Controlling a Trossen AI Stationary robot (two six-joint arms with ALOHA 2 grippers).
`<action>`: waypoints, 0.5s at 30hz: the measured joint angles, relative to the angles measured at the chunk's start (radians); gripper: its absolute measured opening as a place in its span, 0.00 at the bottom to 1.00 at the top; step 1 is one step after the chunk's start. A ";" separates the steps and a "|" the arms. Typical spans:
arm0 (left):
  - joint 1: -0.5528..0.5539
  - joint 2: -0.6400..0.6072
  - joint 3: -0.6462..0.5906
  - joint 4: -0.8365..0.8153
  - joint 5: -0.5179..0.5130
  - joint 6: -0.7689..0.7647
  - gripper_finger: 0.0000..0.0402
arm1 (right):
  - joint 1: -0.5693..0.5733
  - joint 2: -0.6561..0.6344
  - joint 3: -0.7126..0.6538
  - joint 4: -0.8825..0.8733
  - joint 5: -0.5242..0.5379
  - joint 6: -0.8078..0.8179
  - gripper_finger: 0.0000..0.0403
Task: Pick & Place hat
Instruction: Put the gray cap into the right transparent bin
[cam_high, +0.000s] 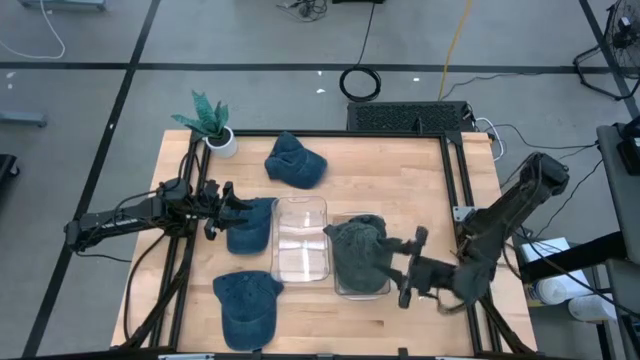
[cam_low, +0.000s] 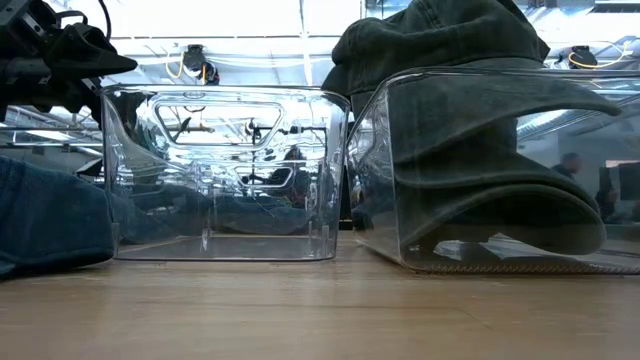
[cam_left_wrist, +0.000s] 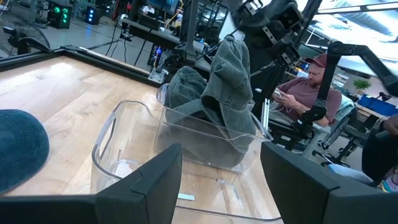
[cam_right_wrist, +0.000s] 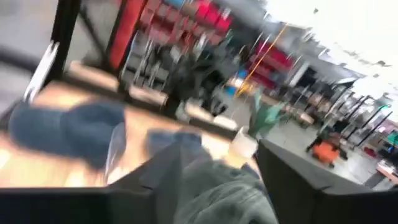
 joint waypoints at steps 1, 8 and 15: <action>0.000 0.000 0.000 0.000 0.000 0.000 0.57 | -0.001 0.007 0.056 -0.153 -0.030 0.079 0.42; 0.000 0.000 0.000 0.000 0.000 0.000 0.57 | -0.099 0.075 0.253 -0.749 -0.371 0.460 0.03; 0.000 0.000 0.000 0.000 0.000 0.000 0.57 | -0.207 0.098 0.248 -0.918 -0.437 0.667 0.01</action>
